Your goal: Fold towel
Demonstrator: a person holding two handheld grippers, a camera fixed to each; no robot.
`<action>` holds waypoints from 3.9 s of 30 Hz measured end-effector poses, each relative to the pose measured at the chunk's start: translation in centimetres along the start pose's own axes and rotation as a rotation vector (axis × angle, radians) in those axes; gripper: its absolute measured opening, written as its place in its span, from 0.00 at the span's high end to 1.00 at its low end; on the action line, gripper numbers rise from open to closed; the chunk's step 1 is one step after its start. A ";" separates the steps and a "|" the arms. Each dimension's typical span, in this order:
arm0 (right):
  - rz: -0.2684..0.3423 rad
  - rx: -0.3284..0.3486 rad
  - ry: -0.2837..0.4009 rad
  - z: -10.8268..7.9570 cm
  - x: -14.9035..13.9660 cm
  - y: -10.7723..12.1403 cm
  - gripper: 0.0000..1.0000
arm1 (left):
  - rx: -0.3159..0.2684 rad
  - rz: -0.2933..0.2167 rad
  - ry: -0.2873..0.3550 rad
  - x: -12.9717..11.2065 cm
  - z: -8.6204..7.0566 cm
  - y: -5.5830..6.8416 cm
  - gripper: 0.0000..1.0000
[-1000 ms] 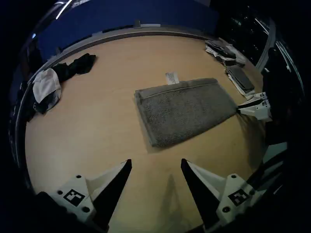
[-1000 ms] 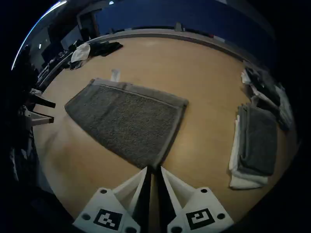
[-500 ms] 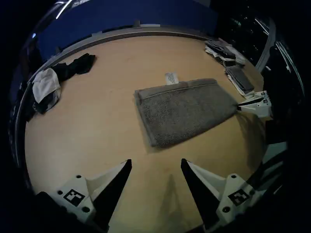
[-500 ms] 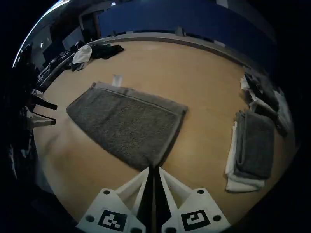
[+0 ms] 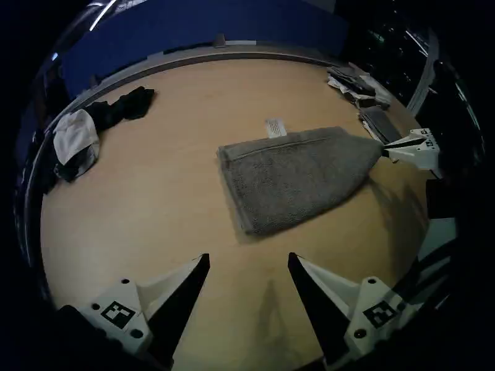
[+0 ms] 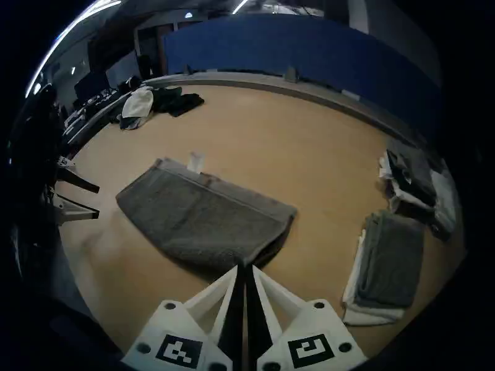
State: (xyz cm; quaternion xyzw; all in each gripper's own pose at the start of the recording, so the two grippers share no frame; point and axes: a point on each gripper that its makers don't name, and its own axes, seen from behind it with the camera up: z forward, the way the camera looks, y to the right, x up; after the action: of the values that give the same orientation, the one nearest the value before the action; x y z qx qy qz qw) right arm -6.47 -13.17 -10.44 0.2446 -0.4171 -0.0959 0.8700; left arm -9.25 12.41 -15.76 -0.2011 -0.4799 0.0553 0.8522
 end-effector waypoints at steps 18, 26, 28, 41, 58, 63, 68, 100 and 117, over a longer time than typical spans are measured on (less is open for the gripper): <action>-0.081 0.020 0.023 -0.4 4.1 -2.3 0.98 | -0.001 -0.004 0.014 0.2 -0.5 -0.7 0.06; -0.127 0.040 0.032 0.1 6.1 -4.0 0.98 | -0.006 -0.013 0.022 0.3 -0.7 -0.8 0.06; -0.137 0.048 0.037 0.3 6.6 -4.6 0.98 | -0.007 -0.015 0.025 0.3 -0.8 -0.8 0.06; -0.229 0.114 0.060 2.7 10.6 -9.6 0.98 | -0.009 -0.036 0.044 -0.2 -1.6 -1.5 0.06; -0.326 0.271 0.013 7.7 10.5 -19.6 0.99 | 0.004 -0.094 0.060 -1.4 -2.6 -3.4 0.06; -0.351 0.311 -0.037 9.1 8.4 -21.7 0.99 | 0.008 -0.103 0.059 -1.8 -2.7 -4.1 0.06; -0.358 0.332 -0.081 10.4 6.4 -23.0 0.99 | 0.006 -0.115 0.062 -2.0 -2.6 -4.5 0.06; -0.346 0.400 -0.038 8.6 5.7 -23.1 0.20 | 0.011 -0.131 0.064 -2.1 -2.3 -5.2 0.06; -0.286 0.285 -0.028 6.9 3.7 -17.3 0.13 | 0.006 -0.123 0.066 -1.4 -2.2 -4.2 0.06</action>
State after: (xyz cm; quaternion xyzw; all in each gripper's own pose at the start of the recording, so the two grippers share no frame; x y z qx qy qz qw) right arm -8.80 -31.86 -12.97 0.4207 -0.3997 -0.1617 0.7982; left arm -8.62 7.55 -16.25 -0.1705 -0.4627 -0.0025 0.8699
